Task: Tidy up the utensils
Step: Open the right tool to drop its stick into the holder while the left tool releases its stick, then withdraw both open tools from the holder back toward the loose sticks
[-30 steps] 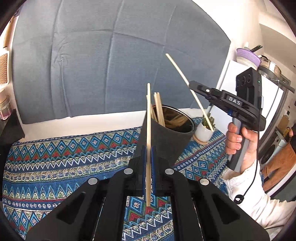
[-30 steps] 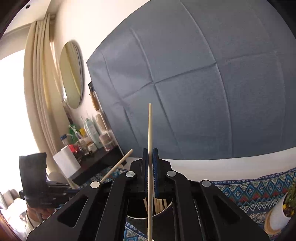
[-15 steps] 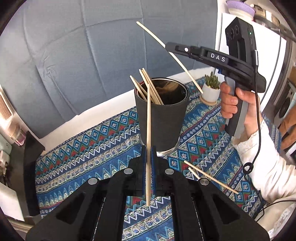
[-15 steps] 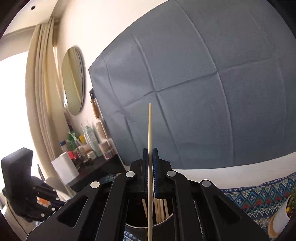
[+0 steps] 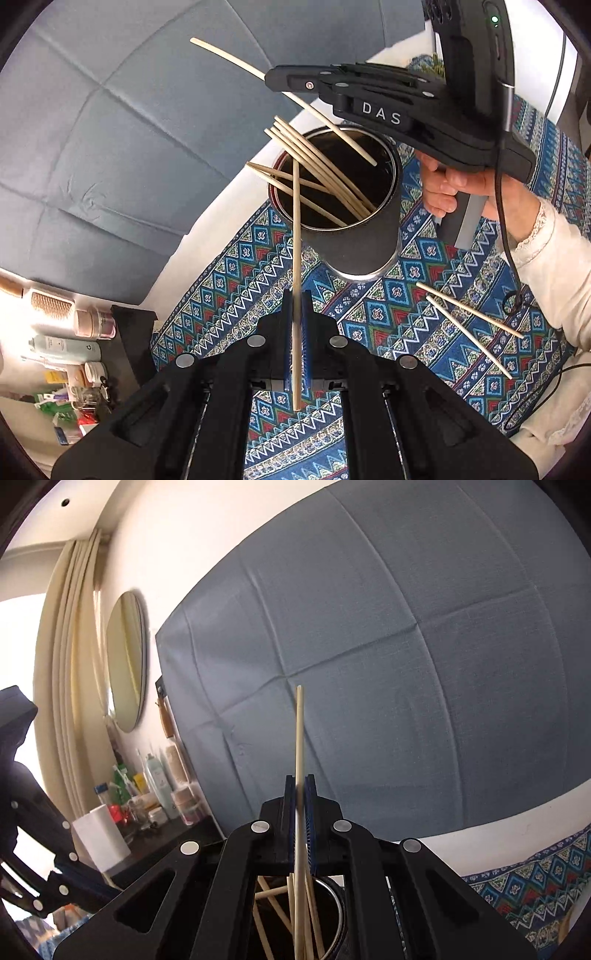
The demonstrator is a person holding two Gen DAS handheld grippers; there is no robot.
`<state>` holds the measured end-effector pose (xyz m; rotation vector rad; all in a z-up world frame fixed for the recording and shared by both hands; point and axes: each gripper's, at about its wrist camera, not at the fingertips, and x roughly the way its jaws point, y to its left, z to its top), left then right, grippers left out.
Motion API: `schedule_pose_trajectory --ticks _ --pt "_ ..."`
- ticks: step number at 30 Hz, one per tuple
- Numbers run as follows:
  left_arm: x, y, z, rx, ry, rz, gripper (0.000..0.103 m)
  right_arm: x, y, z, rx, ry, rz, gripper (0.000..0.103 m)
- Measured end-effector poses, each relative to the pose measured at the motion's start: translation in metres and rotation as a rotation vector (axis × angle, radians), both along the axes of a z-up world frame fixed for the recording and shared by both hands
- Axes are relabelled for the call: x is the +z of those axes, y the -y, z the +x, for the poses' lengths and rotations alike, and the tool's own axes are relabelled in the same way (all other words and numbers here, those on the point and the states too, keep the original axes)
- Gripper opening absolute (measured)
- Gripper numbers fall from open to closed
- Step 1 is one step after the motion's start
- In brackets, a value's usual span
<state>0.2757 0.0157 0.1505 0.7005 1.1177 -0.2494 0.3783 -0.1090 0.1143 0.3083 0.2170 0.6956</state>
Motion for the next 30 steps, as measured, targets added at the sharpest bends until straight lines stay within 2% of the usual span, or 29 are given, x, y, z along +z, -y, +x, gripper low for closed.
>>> schedule_pose_trajectory --ticks 3,7,11,15,17,20,21,22,23,24,26,27,30 --pt "-0.001 0.008 0.008 -0.015 -0.024 0.070 0.006 -0.004 0.003 -0.005 0.021 0.013 -0.025 0.005" --pt "0.007 0.017 0.012 -0.035 -0.018 0.125 0.008 -0.005 0.011 -0.010 0.031 0.014 -0.041 0.005" --pt "0.019 0.027 0.019 -0.060 0.006 0.149 0.010 -0.009 0.016 -0.017 0.054 0.011 -0.055 0.005" --pt "0.028 0.036 0.037 -0.050 0.043 0.110 0.013 -0.013 0.019 -0.025 0.099 0.022 -0.063 0.005" --pt "0.031 0.040 0.044 -0.046 0.063 0.078 0.017 -0.013 0.021 -0.028 0.097 0.026 -0.088 0.007" --pt "0.037 0.041 0.049 -0.023 0.113 0.024 0.037 -0.012 0.028 -0.026 0.084 0.019 -0.075 0.008" --pt "0.040 0.039 0.050 -0.019 0.125 0.013 0.048 -0.012 0.030 -0.025 0.071 0.013 -0.073 0.009" --pt "0.042 0.037 0.049 -0.015 0.137 0.000 0.054 -0.011 0.033 -0.024 0.061 0.008 -0.074 0.018" --pt "0.044 0.034 0.049 -0.010 0.142 -0.004 0.056 -0.011 0.035 -0.023 0.055 0.005 -0.077 0.037" --pt "0.046 0.031 0.048 -0.001 0.151 0.000 0.062 -0.011 0.037 -0.023 0.042 0.008 -0.082 0.045" --pt "0.050 0.023 0.043 0.021 0.182 -0.001 0.072 -0.008 0.042 -0.025 0.000 0.030 -0.092 0.048" --pt "0.054 0.018 0.040 0.029 0.199 -0.004 0.080 -0.006 0.043 -0.025 -0.016 0.030 -0.099 0.049" --pt "0.067 0.004 0.018 0.005 0.321 -0.008 0.093 -0.002 0.047 -0.020 -0.074 -0.019 -0.089 0.068"
